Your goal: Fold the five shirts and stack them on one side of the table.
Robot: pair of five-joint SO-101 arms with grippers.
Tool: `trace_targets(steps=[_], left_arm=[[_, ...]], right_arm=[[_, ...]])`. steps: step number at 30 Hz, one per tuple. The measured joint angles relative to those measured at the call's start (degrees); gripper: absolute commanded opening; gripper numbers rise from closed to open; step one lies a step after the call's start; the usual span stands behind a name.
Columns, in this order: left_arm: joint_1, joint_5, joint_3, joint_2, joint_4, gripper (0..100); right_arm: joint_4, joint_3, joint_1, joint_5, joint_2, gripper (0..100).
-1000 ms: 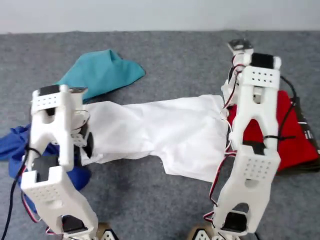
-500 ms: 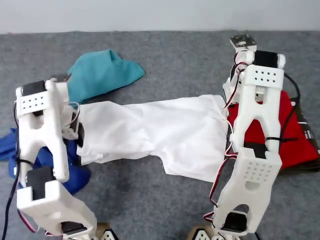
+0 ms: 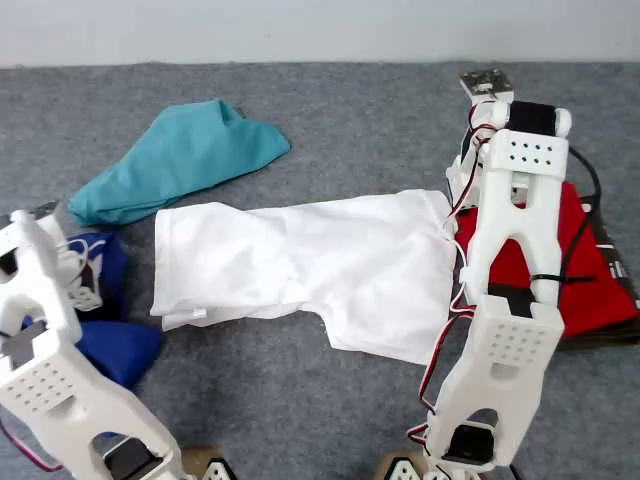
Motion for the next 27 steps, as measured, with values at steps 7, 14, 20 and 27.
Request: trace_targets(steps=[7,14,20,27], left_arm=[[-12.1,0.1,-14.1,3.7,1.6,2],[-20.6,1.8,-28.4,4.4,8.4,2],[-14.1,1.8,-25.3,1.6,11.7,7],[2.1,-5.6,-19.1,-12.3,11.9,18]], right_arm=[[0.0,0.0,0.0,0.0,0.0,17.9],[0.0,0.0,0.0,0.0,0.0,17.9],[0.0,0.0,0.0,0.0,0.0,17.9],[0.4,0.0,0.0,2.5,0.0,11.1]])
